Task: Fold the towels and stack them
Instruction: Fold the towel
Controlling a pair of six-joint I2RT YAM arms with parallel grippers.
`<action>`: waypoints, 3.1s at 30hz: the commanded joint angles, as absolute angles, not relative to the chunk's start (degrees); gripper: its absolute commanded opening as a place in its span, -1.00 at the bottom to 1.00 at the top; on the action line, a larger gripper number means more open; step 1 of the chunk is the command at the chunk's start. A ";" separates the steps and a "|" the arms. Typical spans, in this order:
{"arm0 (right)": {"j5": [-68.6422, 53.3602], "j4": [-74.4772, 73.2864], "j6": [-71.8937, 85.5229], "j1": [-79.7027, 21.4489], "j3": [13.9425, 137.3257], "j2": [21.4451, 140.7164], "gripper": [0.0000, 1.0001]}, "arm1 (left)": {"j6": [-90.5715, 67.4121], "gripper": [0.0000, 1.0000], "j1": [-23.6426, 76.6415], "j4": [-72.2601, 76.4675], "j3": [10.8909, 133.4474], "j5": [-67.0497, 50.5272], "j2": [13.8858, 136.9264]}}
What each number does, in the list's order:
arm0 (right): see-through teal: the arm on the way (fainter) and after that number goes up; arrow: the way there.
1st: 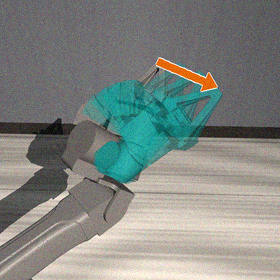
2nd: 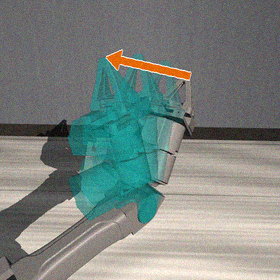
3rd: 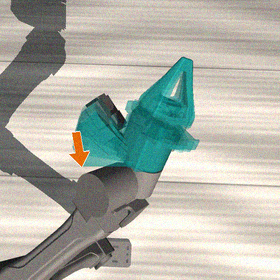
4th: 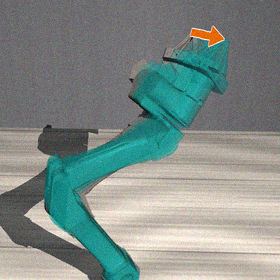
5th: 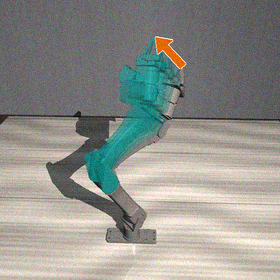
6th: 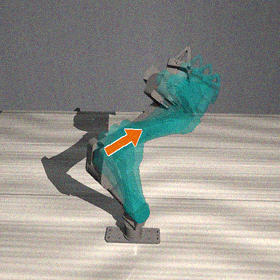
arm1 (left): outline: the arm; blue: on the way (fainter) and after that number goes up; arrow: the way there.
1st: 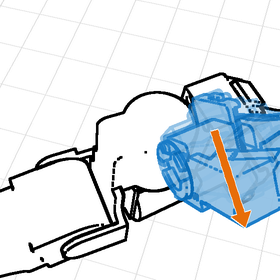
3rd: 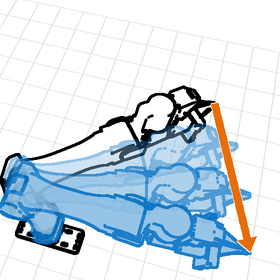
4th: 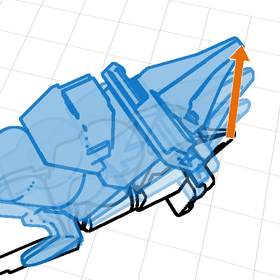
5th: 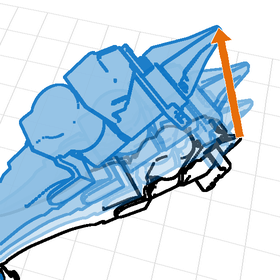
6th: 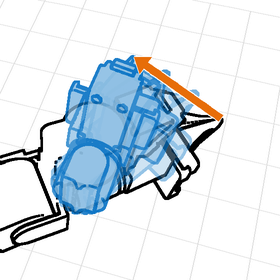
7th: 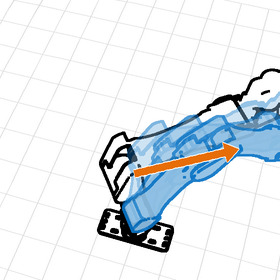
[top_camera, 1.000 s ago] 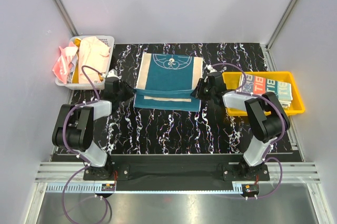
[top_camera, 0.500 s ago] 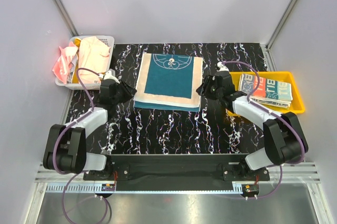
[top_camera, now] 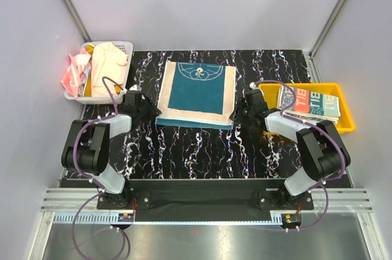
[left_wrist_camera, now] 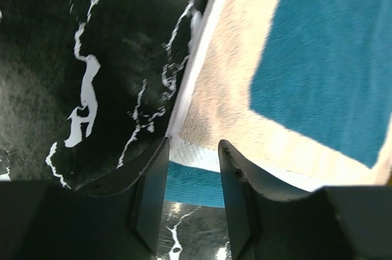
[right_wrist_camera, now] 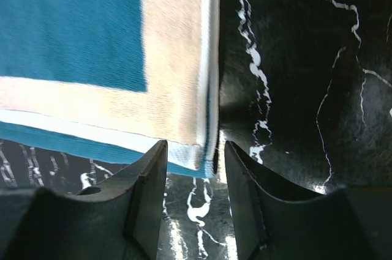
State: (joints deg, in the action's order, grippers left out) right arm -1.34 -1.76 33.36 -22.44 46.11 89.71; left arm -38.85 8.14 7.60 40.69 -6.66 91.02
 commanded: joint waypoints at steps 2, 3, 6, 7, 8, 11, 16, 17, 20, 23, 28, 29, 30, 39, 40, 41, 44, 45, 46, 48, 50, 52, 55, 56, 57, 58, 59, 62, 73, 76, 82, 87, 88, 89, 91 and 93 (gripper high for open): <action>0.09 -0.53 34.89 -23.29 45.35 91.58 -0.04 | -38.23 -0.14 8.26 10.37 40.08 -6.24 92.02; 0.17 -0.61 34.98 -23.38 45.70 91.50 -0.04 | -38.15 -0.14 8.35 10.55 40.17 -6.24 92.11; 0.26 -0.79 35.42 -23.47 46.05 91.23 -0.04 | -37.97 -0.14 8.26 10.72 40.69 -7.12 93.07; 0.18 -0.79 35.42 -23.47 46.05 90.97 -0.04 | -37.97 -0.15 8.35 10.81 40.78 -7.55 93.16; 0.09 -0.79 35.68 -23.47 45.97 90.79 -0.04 | -38.06 -0.15 8.35 10.90 40.87 -7.99 93.51; -1.39 -0.79 36.21 -23.64 45.88 90.79 -0.05 | -37.97 -0.17 8.35 9.41 41.48 -8.70 94.04; -1.23 -0.53 37.18 -24.52 45.35 91.32 -0.06 | -37.53 -0.16 8.35 7.74 41.04 -8.00 92.64; -1.32 -0.53 37.35 -24.52 45.35 91.41 -0.07 | -37.44 -0.16 8.26 7.73 41.13 -8.09 92.46; -1.76 -0.61 37.70 -24.70 45.70 92.20 -0.08 | -37.44 -0.21 8.35 7.65 41.57 -8.61 92.72; -1.41 -0.61 38.14 -24.96 45.70 92.20 -0.15 | -37.18 -0.30 8.35 7.38 42.18 -8.70 93.08; -1.76 -0.53 38.32 -24.87 45.88 93.16 -0.24 | -37.09 -0.50 8.35 6.95 42.63 -9.23 93.51; -1.76 -0.53 38.41 -24.87 45.88 93.34 -0.24 | -36.92 -0.58 8.35 6.86 42.89 -9.05 93.52; -1.84 -0.53 38.50 -24.87 45.88 93.43 -0.25 | -36.91 -0.60 8.44 6.68 42.80 -9.14 93.52; -1.67 -0.61 38.41 -24.87 46.49 93.34 -0.59 | -35.69 -0.88 8.35 4.14 44.21 -8.09 92.55; -1.67 -0.88 38.50 -24.87 46.58 93.25 -0.63 | -35.60 -0.88 8.35 3.87 44.56 -8.17 92.29; -1.67 -1.05 38.41 -24.87 46.93 93.25 -0.69 | -35.33 -0.87 8.35 3.52 44.73 -8.00 92.11; -1.58 -1.49 38.23 -24.87 47.37 92.99 -0.77 | -34.72 -0.74 8.35 2.64 45.61 -7.73 91.23; -1.50 -1.58 38.23 -24.87 47.46 92.81 -0.78 | -34.72 -0.74 8.35 2.20 45.79 -7.65 91.06; -1.49 -2.02 38.15 -24.87 47.81 92.81 -0.79 | -34.54 -0.73 8.35 1.94 46.05 -7.47 90.88; -1.41 -2.28 37.88 -24.87 47.99 92.64 -0.83 | -34.63 -0.73 8.35 1.85 46.49 -7.73 90.70; -1.23 -2.72 37.79 -24.87 48.34 92.37 -0.84 | -34.89 -0.74 8.26 1.85 46.93 -8.08 90.88; -1.23 -3.07 37.71 -24.87 48.51 92.20 -0.85 | -34.89 -0.74 8.35 1.76 47.20 -8.52 91.14; -1.23 -3.43 37.62 -24.87 48.78 92.02 -0.87 | -34.81 -0.64 8.35 1.50 47.46 -8.70 91.32; -1.32 -3.43 37.44 -24.87 48.78 92.02 -0.87 | -34.80 -0.58 8.35 1.41 47.55 -8.70 91.49; -1.32 -3.43 37.44 -24.87 48.87 92.11 -0.86 | -34.80 -0.53 8.35 1.32 47.55 -8.70 91.58; -1.41 -3.43 37.53 -24.87 48.95 92.20 -0.88 | -34.89 -0.52 8.35 1.32 47.46 -8.79 91.67; -1.41 -3.43 37.44 -24.87 48.96 92.20 -0.88 | -34.89 -0.52 8.35 1.41 47.55 -8.88 91.84; -1.67 -3.25 37.44 -24.87 49.04 92.37 -0.89 | -35.07 -0.53 8.44 1.67 47.29 -8.88 91.85; -1.23 -4.39 37.18 -24.87 49.48 91.32 -0.95 | -35.51 -1.00 8.44 1.67 47.72 -9.32 90.97; -0.79 -5.45 36.74 -24.87 49.92 90.18 -0.99 | -35.51 -1.00 8.44 1.32 47.55 -9.32 89.31; -0.44 -7.73 36.12 -24.87 50.36 86.93 -1.00 | -35.24 -1.00 8.61 0.18 46.85 -8.88 85.96; -0.35 -8.79 36.04 -24.79 49.75 84.99 -1.00 | -35.51 -1.00 9.14 0.18 45.35 -8.44 82.98; -0.35 -8.79 35.95 -24.87 49.49 84.82 -1.00 | -35.59 -1.00 9.23 -0.96 44.57 -8.52 82.53; -0.44 -8.79 35.95 -24.96 49.31 84.81 -1.00 | -35.60 -1.00 9.23 -0.88 44.13 -8.44 82.27; -0.35 -8.35 36.04 -24.87 48.52 85.17 -1.00 | -35.51 -1.00 9.32 -0.79 43.42 -8.17 81.91; -0.53 -7.56 36.39 -24.87 47.90 85.69 -1.00 | -35.51 -1.00 9.32 -0.35 42.10 -8.17 82.18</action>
